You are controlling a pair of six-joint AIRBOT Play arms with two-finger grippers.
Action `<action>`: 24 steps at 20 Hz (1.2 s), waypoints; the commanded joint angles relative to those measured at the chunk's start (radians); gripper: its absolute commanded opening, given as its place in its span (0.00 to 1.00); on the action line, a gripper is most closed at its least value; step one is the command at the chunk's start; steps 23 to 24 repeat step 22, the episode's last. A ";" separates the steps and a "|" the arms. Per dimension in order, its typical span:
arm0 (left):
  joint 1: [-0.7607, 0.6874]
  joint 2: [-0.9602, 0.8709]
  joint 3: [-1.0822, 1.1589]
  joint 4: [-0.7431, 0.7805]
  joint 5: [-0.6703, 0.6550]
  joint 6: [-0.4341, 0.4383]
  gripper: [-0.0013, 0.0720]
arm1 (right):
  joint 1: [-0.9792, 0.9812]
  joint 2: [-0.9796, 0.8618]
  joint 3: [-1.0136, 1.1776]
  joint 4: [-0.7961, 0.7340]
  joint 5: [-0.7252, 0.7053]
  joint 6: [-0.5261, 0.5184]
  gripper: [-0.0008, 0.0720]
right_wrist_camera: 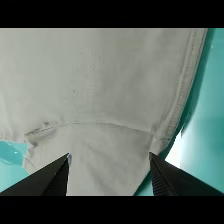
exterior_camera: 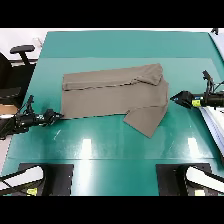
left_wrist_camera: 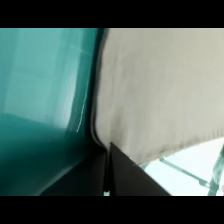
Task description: Fold the shirts.
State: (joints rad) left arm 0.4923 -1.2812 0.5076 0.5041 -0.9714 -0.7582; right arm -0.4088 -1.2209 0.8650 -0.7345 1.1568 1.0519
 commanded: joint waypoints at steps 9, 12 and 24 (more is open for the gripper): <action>0.000 -0.008 0.055 -0.068 -0.097 0.082 0.06 | -0.058 0.045 -0.277 -0.019 -0.085 0.048 0.77; 0.000 -0.008 0.080 -0.068 -0.112 0.079 0.06 | 0.027 0.045 -0.325 0.060 -0.209 0.020 0.75; 0.000 -0.008 0.133 -0.066 -0.216 0.087 0.05 | 0.219 0.045 -0.327 0.143 -0.393 0.058 0.06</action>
